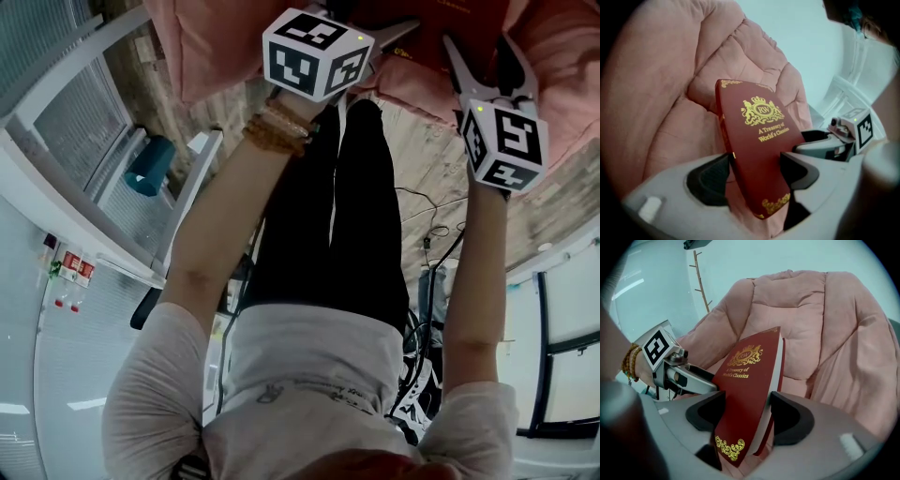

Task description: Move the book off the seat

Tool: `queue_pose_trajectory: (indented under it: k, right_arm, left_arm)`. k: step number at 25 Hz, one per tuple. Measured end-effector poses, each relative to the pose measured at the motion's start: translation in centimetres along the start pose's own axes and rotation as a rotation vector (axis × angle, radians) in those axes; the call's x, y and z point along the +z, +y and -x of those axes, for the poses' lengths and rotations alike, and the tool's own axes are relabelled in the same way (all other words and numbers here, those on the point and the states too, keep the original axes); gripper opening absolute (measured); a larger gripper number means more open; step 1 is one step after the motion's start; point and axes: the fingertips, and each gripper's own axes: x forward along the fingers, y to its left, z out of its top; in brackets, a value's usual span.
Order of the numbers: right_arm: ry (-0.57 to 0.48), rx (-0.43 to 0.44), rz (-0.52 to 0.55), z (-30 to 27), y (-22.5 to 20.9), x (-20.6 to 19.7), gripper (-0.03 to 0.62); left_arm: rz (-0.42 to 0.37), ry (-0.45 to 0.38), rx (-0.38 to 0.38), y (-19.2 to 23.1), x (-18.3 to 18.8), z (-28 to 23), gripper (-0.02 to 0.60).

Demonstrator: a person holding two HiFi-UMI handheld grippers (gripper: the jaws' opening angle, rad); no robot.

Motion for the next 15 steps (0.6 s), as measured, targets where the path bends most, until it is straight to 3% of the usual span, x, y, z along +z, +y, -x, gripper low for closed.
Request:
queue_pose_trajectory:
  k: [15]
  right_arm:
    - [-0.126, 0.011, -0.026, 7.9, 4.1, 7.8, 0.308]
  left_arm:
    - [-0.087, -0.071, 0.073, -5.4, 7.2, 9.4, 0.334]
